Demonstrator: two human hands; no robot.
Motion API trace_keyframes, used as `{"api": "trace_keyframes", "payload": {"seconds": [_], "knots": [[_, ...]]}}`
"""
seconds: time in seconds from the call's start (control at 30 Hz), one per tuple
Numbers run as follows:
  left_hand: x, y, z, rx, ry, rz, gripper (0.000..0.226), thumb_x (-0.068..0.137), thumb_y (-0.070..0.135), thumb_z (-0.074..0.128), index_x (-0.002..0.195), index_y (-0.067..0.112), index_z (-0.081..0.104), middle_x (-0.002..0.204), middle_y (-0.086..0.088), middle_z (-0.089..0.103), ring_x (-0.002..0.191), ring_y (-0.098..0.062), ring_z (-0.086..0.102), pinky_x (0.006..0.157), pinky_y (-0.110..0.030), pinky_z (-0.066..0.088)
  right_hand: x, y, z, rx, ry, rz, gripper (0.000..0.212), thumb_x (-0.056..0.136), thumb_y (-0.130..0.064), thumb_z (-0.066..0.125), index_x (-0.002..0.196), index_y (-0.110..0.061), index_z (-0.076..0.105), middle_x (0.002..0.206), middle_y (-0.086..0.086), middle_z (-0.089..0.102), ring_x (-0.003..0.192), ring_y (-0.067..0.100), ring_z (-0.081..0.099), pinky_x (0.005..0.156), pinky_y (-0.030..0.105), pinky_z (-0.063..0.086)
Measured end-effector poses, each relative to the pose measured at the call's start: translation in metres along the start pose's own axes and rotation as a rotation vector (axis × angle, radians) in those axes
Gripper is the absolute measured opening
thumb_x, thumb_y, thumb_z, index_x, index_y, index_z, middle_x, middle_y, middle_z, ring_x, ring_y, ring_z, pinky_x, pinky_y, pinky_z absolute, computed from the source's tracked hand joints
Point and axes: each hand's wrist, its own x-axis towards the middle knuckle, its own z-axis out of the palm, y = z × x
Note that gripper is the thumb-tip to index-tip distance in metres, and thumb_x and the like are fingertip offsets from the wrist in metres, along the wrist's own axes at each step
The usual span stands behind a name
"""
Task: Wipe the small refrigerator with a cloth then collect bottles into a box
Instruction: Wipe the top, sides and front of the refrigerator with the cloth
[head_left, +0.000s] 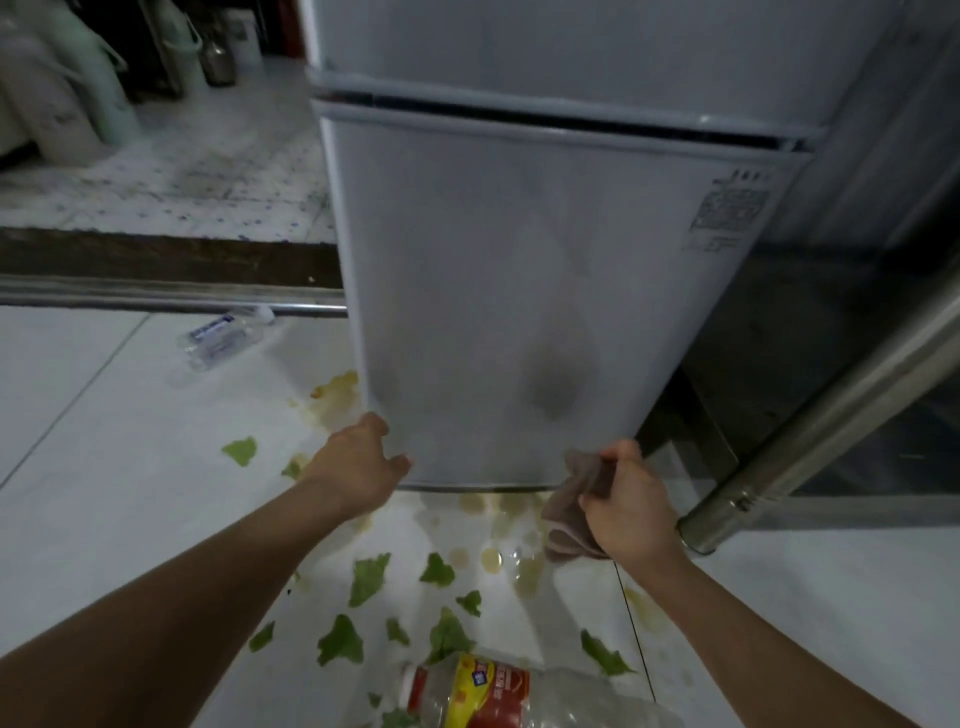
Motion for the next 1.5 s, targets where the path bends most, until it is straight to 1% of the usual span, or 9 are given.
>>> {"api": "trace_keyframes", "payload": {"seconds": [0.17,0.3,0.43,0.63,0.83,1.0,1.17,1.33,1.5], "knots": [[-0.011,0.009,-0.019,0.020,-0.052,0.132,0.048,0.089,0.035,0.057,0.131,0.016,0.042,0.131,-0.009,0.054,0.118,-0.025,0.052,0.093,-0.028,0.041,-0.009,-0.033,-0.010,0.217,-0.054,-0.026,0.034,0.084,0.004,0.058,0.101,-0.022,0.044,0.099,-0.003,0.059,0.087,0.008,0.058,0.071,0.012,0.047],[-0.015,0.019,-0.035,-0.001,-0.080,0.198,0.045,0.089,0.032,0.058,0.129,0.017,0.043,0.130,-0.006,0.055,0.113,-0.023,0.056,0.090,-0.024,0.040,-0.013,-0.059,-0.014,0.321,-0.080,-0.017,0.037,0.081,0.010,0.055,0.098,-0.021,0.045,0.102,0.003,0.061,0.096,0.017,0.061,0.087,0.033,0.054],[-0.032,0.038,-0.056,-0.050,-0.137,0.213,0.038,0.092,0.032,0.053,0.127,0.020,0.044,0.127,-0.005,0.057,0.110,-0.023,0.057,0.089,-0.025,0.041,-0.029,-0.086,-0.028,0.336,-0.107,-0.024,0.039,0.078,0.012,0.053,0.091,-0.024,0.045,0.096,0.006,0.062,0.091,0.020,0.062,0.080,0.040,0.054],[-0.077,0.080,-0.111,-0.089,-0.219,0.254,0.033,0.093,0.016,0.049,0.126,0.020,0.046,0.119,-0.004,0.061,0.105,-0.022,0.059,0.081,-0.018,0.040,-0.054,-0.135,-0.090,0.429,-0.206,0.124,0.046,0.074,0.017,0.056,0.090,-0.026,0.049,0.091,-0.006,0.063,0.077,-0.001,0.062,0.057,0.012,0.048],[-0.117,0.132,-0.196,-0.210,-0.307,0.270,0.039,0.088,0.013,0.060,0.123,0.027,0.049,0.104,0.005,0.057,0.088,-0.014,0.060,0.077,-0.022,0.048,-0.072,-0.208,-0.177,0.538,-0.329,0.168,0.043,0.075,0.019,0.059,0.094,-0.019,0.053,0.100,-0.003,0.064,0.096,0.006,0.061,0.085,0.027,0.054],[-0.141,0.186,-0.279,-0.295,-0.287,0.340,0.014,0.082,0.012,0.066,0.090,0.022,0.060,0.092,0.004,0.064,0.089,-0.018,0.061,0.079,-0.025,0.046,-0.079,-0.274,-0.252,0.561,-0.353,0.162,0.045,0.074,0.019,0.054,0.091,-0.022,0.054,0.093,-0.007,0.060,0.082,-0.006,0.058,0.069,0.011,0.049],[-0.154,0.241,-0.358,-0.287,-0.318,0.441,0.015,0.085,0.006,0.060,0.080,0.018,0.054,0.085,-0.008,0.065,0.082,-0.025,0.060,0.075,-0.035,0.049,-0.082,-0.324,-0.320,0.693,-0.311,0.250,0.041,0.076,0.020,0.053,0.098,-0.014,0.055,0.098,0.004,0.062,0.092,0.012,0.059,0.071,0.015,0.050],[-0.165,0.304,-0.407,-0.360,-0.289,0.552,0.021,0.089,0.012,0.055,0.076,0.028,0.049,0.069,0.004,0.056,0.063,-0.010,0.051,0.061,-0.027,0.044,-0.086,-0.358,-0.381,0.909,-0.305,0.311,0.032,0.077,0.002,0.053,0.103,-0.014,0.058,0.095,0.000,0.063,0.091,0.011,0.060,0.070,0.019,0.047],[-0.175,0.367,-0.424,-0.465,-0.268,0.644,0.018,0.091,0.015,0.053,0.084,0.031,0.052,0.063,0.009,0.053,0.054,-0.002,0.047,0.054,-0.023,0.041,-0.095,-0.366,-0.424,1.049,-0.301,0.312,0.050,0.070,-0.025,0.064,0.119,-0.022,0.057,0.105,-0.003,0.069,0.100,0.009,0.064,0.080,0.021,0.050]]}}
